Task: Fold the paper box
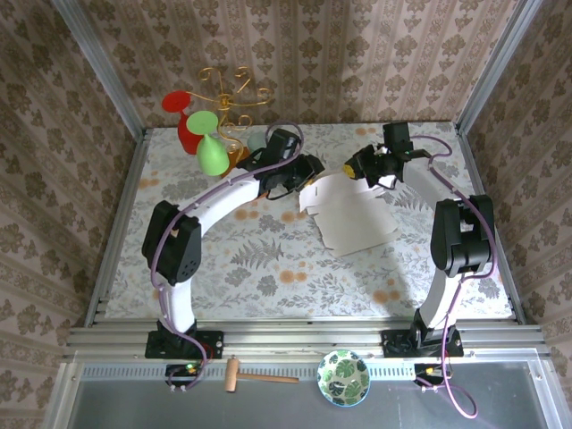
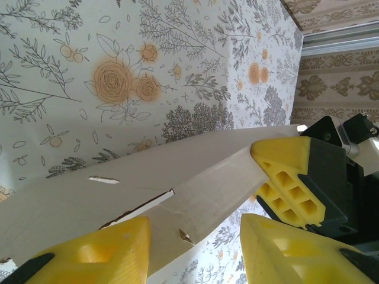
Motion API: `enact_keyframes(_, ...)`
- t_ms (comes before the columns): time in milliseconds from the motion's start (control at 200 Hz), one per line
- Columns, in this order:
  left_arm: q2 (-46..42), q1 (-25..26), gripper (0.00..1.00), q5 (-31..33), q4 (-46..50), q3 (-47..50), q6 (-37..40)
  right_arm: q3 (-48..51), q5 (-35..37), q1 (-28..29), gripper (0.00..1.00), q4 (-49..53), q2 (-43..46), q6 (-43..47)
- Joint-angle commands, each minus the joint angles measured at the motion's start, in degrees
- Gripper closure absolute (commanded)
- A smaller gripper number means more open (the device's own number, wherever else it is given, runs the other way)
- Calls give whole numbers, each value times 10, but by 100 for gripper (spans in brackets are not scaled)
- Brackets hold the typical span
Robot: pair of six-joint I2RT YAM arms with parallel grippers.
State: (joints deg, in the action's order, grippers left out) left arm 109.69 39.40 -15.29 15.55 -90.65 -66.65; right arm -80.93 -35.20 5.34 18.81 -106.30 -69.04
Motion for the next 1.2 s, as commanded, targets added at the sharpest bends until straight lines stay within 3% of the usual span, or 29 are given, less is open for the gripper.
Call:
enact_keyframes(0,4,4,56,-13,-6,-14,-26,5,-26,-1,100,-15,13,-9)
enact_keyframes(510,5,2,57,-8,-1,-21,-100,13,-22,5,100,-24,11,-16)
enact_keyframes(710,-27,6,54,50,76,-32,-128,28,-11,6,100,-30,18,-17)
enact_keyframes(820,-45,9,53,67,68,-18,-145,31,-8,6,100,-36,17,-19)
enact_keyframes(1195,-15,10,53,47,43,-16,-167,39,-7,7,100,-47,18,-28)
